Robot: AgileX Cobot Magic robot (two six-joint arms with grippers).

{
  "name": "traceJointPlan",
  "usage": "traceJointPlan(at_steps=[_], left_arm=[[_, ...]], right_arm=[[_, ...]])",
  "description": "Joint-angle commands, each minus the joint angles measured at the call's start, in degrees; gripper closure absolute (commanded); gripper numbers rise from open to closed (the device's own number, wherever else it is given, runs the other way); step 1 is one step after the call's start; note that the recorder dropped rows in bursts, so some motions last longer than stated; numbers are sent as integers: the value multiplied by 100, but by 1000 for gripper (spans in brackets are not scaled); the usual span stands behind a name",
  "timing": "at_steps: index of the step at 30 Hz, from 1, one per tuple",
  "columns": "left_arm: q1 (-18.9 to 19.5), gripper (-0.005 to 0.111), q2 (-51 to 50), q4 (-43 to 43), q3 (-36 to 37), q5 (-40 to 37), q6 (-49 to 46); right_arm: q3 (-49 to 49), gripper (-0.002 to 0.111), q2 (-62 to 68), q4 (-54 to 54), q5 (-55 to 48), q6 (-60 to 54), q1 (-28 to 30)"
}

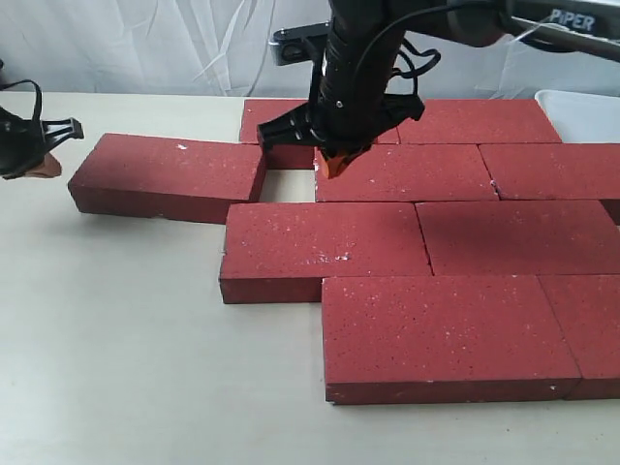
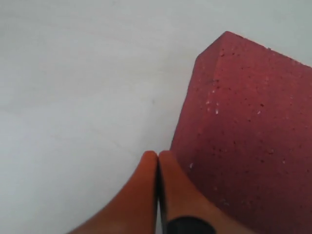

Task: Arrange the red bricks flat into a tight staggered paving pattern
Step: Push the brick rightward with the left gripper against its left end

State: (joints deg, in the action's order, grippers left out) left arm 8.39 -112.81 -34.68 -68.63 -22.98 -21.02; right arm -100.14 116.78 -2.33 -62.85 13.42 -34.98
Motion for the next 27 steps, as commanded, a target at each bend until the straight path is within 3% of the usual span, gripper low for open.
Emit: traceJointPlan(at_steps=[1,11,22,27], left_arm=[[8,107,-302,-38,-205,-283,-91],[8,107,-778,-304,-210,-389,-109],[8,107,-778,-293,-210,-958,-138],[20,107,-778,131,-210,-561,-206]], right_arm=[[467,109,-405,-110,-46,-139,15],[1565,109,-783,-123,716,-261,15],[1613,109,-783,266,815,-406,15],[1613,109,-783,291,815,-489,15]])
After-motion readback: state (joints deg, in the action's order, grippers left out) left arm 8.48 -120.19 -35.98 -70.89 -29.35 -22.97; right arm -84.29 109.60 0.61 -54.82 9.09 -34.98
